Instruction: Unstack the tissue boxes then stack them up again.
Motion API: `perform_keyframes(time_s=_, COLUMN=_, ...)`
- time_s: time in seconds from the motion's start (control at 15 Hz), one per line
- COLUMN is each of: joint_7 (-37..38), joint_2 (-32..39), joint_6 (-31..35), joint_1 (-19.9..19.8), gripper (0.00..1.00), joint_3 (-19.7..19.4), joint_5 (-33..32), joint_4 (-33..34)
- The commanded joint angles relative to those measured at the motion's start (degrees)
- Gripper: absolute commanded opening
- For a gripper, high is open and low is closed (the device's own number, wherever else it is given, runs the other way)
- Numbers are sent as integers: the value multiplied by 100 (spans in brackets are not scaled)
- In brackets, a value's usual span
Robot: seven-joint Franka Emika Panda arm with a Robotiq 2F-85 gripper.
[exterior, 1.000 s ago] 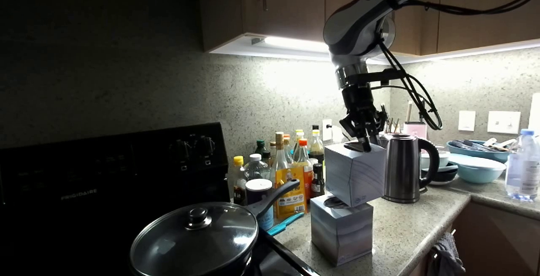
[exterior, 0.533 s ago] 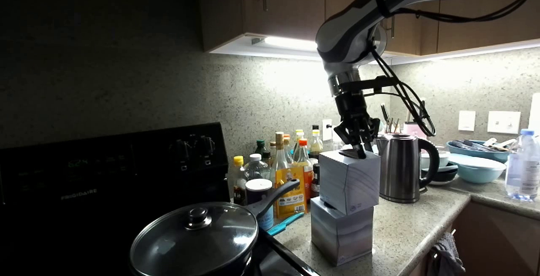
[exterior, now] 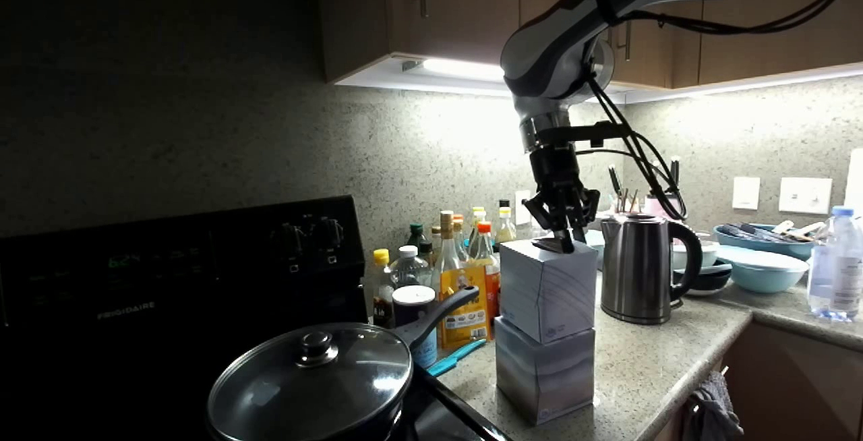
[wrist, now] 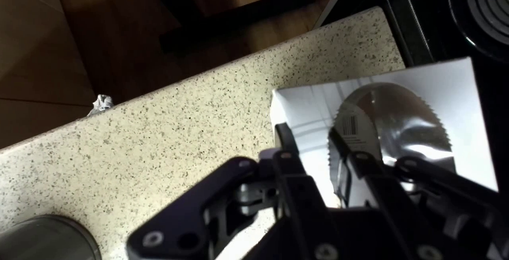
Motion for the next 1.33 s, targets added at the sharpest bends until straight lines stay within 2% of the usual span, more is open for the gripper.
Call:
perform_keyframes(time_s=0.0, joint_7=61, joint_2=74, joint_6=26, joint_1=42, gripper=7, joint_3=49, joint_5=128, joint_4=58)
perform_keyframes(time_s=0.53, joint_7=156, joint_2=101, joint_6=5, joint_1=70, gripper=7, joint_3=45, joint_5=95, joint_4=65)
perform_keyframes(time_s=0.6, joint_7=183, joint_2=99, joint_6=4, joint_1=73, gripper=47, joint_3=45, joint_5=88, joint_4=64)
perform_keyframes(time_s=0.67, joint_7=177, joint_2=93, joint_6=2, joint_1=75, gripper=48, joint_3=46, joint_5=74, joint_4=58)
perform_keyframes(time_s=1.13, joint_7=157, joint_2=81, joint_6=78, joint_1=89, gripper=93, joint_3=51, joint_5=30, joint_4=11)
perform_keyframes(time_s=1.27, joint_7=159, joint_2=78, joint_6=95, joint_1=93, gripper=100, joint_3=52, joint_5=12, joint_4=3)
